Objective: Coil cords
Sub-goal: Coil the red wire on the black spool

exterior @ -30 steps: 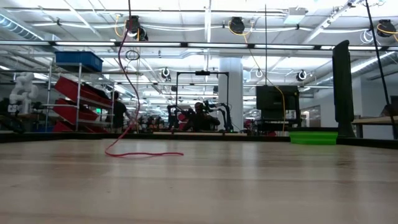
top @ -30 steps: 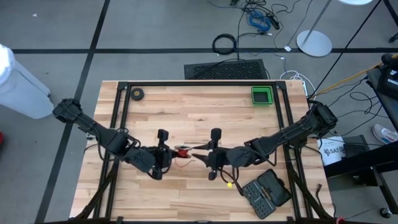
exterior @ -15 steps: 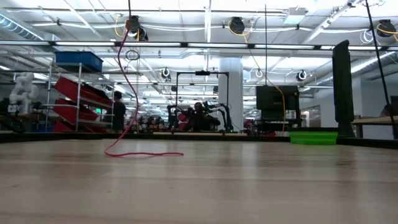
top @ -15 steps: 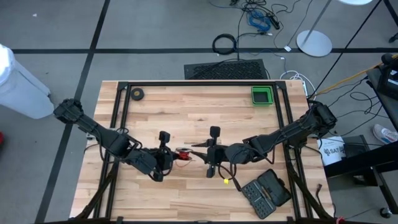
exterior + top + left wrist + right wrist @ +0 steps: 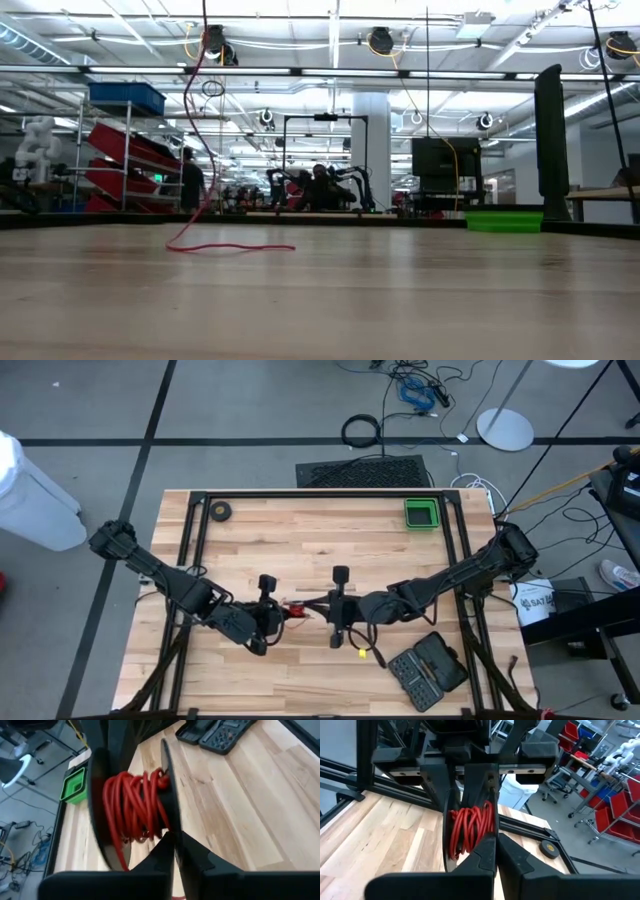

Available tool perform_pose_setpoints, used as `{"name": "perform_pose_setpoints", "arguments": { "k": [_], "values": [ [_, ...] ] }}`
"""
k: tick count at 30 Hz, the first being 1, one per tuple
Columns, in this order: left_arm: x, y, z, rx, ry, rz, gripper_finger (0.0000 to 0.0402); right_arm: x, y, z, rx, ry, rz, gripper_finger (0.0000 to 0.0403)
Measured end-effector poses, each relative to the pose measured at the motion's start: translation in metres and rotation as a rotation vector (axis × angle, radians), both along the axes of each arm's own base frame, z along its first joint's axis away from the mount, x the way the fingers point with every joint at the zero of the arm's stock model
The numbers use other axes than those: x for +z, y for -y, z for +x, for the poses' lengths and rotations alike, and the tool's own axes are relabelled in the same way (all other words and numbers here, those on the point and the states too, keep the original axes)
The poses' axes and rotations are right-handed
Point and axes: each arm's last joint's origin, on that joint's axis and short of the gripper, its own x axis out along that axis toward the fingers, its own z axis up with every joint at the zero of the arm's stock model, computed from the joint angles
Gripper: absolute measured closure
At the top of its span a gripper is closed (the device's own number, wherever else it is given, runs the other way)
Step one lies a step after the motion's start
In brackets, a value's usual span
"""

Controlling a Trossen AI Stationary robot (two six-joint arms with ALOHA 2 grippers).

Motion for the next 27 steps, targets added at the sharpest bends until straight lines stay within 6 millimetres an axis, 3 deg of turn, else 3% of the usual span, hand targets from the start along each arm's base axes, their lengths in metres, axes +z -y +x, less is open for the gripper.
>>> {"name": "perform_pose_setpoints", "arguments": {
  "k": [10, 19, 27],
  "values": [
    [0.001, 0.009, -0.006, 0.000, 0.007, -0.036, 0.0264, -0.001, -0.002, -0.002, -0.054, -0.005, -0.019, 0.0402],
    [0.002, 0.026, -0.024, -0.095, -0.067, -0.120, 0.0255, 0.006, -0.002, -0.008, -0.071, -0.003, -0.021, 0.0403],
    [0.023, 0.037, -0.033, -0.117, 0.000, -0.077, 0.0255, 0.002, -0.002, -0.009, -0.065, -0.037, -0.026, 0.0403]
  ]
}}
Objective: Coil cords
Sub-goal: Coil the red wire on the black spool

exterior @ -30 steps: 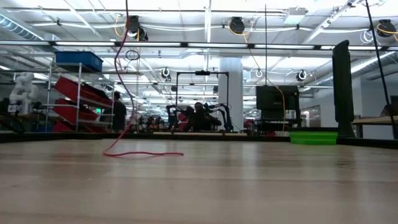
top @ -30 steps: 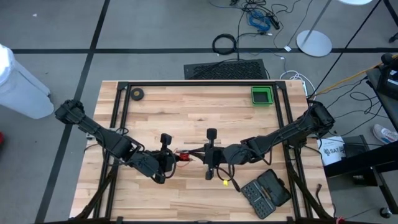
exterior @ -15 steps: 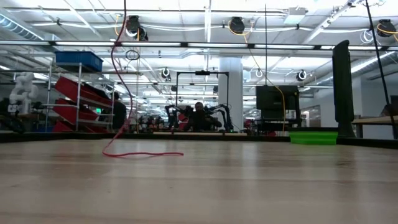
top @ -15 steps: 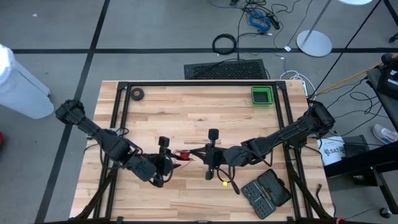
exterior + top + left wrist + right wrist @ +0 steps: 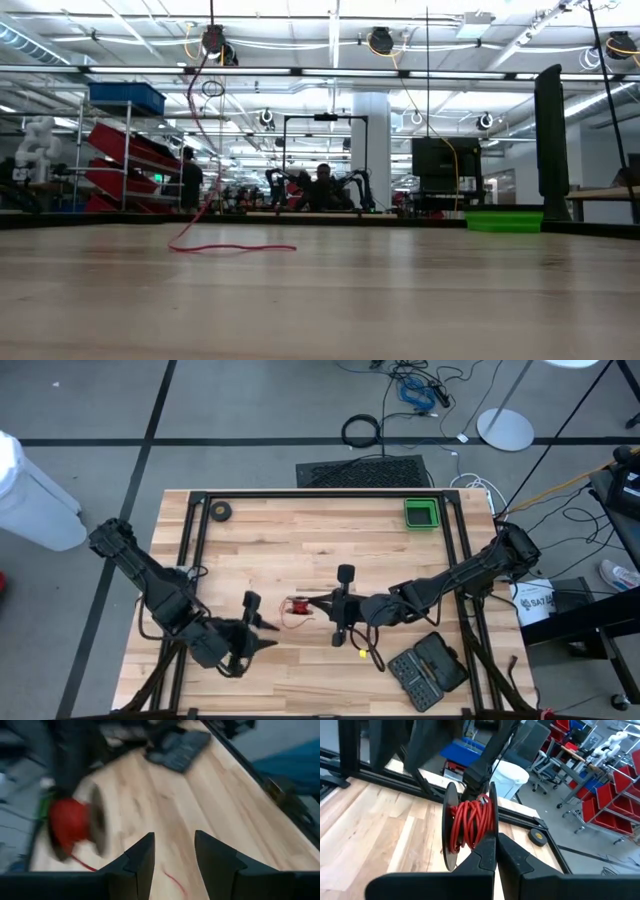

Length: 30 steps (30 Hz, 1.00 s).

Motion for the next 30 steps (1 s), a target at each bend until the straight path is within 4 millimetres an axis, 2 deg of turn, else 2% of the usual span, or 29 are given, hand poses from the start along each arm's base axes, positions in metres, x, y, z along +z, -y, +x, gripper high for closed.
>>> {"name": "perform_pose_setpoints", "arguments": {
  "k": [5, 10, 17, 21, 30],
  "values": [
    [0.015, -0.003, 0.000, 0.149, 0.131, 0.128, 0.0255, -0.002, 0.000, 0.000, 0.009, -0.017, -0.004, 0.0403],
    [0.017, -0.010, 0.003, 0.273, 0.188, 0.221, 0.0256, -0.002, -0.002, 0.000, 0.055, -0.020, 0.007, 0.0403],
    [0.011, -0.019, 0.011, 0.290, 0.164, 0.210, 0.0256, 0.000, -0.005, 0.000, 0.100, -0.009, 0.017, 0.0403],
    [0.014, -0.020, 0.016, 0.272, 0.177, 0.153, 0.0256, 0.000, -0.006, 0.000, 0.129, -0.012, 0.014, 0.0403],
    [0.010, -0.021, 0.020, 0.276, 0.167, 0.163, 0.0256, 0.000, -0.006, 0.000, 0.131, -0.010, 0.009, 0.0403]
  ]
}}
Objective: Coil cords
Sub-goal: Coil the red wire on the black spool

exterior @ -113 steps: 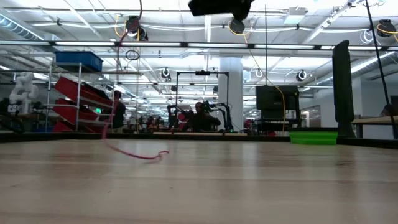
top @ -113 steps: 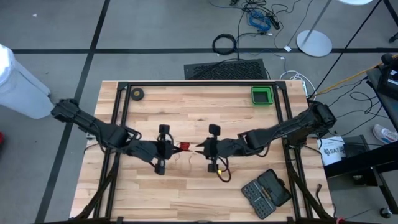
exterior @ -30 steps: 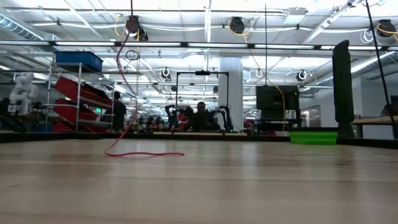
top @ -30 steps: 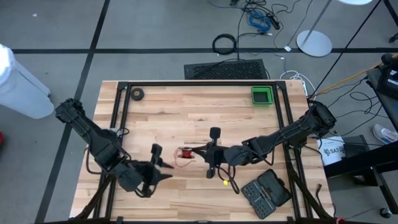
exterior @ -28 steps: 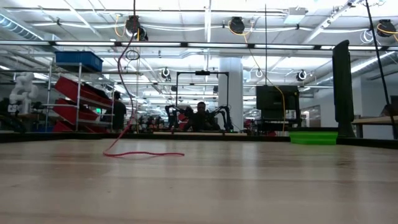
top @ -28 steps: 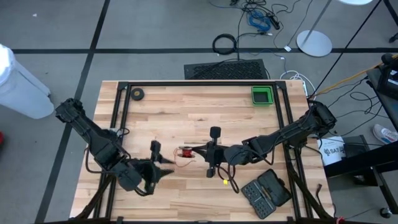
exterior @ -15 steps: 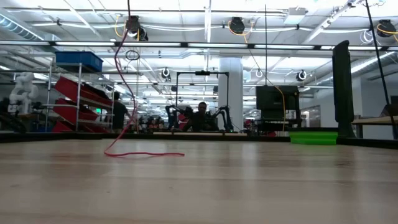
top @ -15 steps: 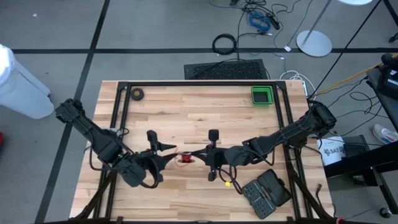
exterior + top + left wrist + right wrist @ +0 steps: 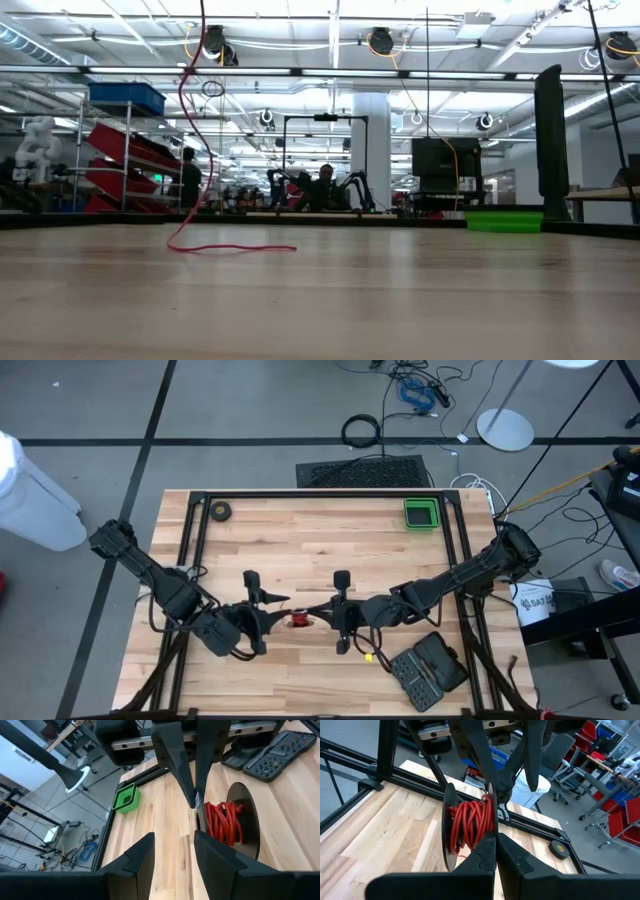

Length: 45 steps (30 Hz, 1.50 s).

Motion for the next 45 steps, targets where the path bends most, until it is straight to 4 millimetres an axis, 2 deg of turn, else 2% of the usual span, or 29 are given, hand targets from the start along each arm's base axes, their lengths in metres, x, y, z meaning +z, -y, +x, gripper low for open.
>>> {"name": "perform_pose_setpoints", "arguments": {
  "k": [9, 17, 35, 45],
  "values": [
    [-0.001, -0.002, 0.002, -0.008, -0.011, -0.006, 0.0256, 0.000, 0.000, 0.000, -0.004, 0.002, 0.005, 0.0403],
    [-0.003, 0.006, -0.006, -0.051, -0.040, 0.005, 0.0256, 0.000, 0.000, 0.000, -0.001, -0.003, -0.001, 0.0403],
    [-0.002, 0.014, -0.012, -0.093, -0.042, -0.001, 0.0256, -0.001, 0.001, 0.000, -0.012, -0.005, -0.004, 0.0403],
    [0.001, 0.003, 0.000, -0.059, -0.010, -0.066, 0.0256, 0.000, 0.000, 0.000, -0.008, -0.003, -0.003, 0.0403]
  ]
}}
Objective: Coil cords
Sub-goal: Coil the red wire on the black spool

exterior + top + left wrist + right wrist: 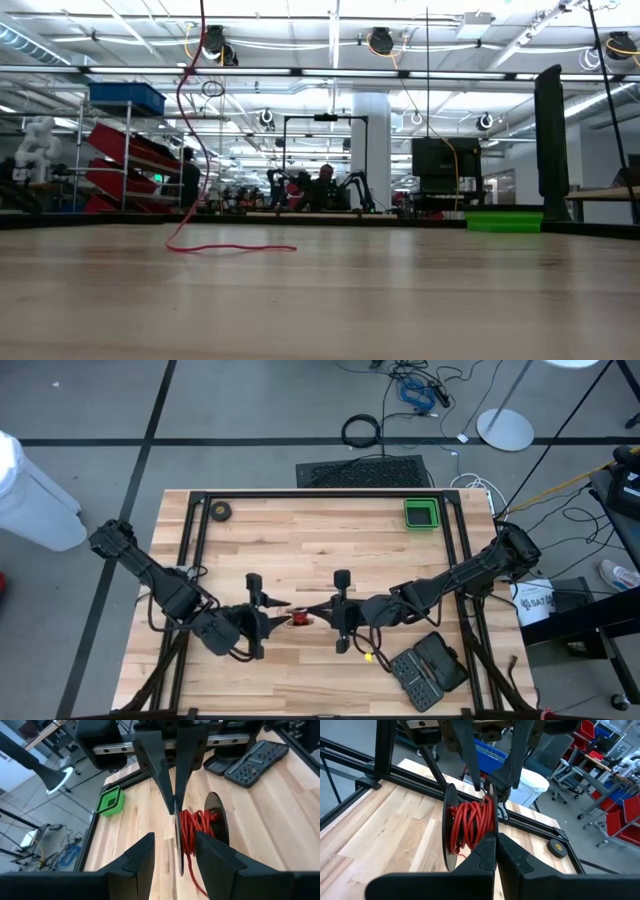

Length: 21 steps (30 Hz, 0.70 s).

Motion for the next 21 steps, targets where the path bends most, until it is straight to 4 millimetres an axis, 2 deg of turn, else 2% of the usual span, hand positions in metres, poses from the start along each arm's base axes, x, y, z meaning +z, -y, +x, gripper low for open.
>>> {"name": "perform_pose_setpoints", "arguments": {
  "k": [10, 21],
  "values": [
    [-0.0002, -0.0089, 0.0058, 0.037, 0.001, -0.009, 0.0256, 0.0003, -0.0001, 0.0001, 0.003, 0.003, 0.000, 0.0403],
    [-0.0003, -0.0089, 0.0060, 0.037, 0.001, -0.014, 0.0256, 0.0003, -0.0003, 0.0000, 0.005, 0.003, 0.000, 0.0403]
  ]
}}
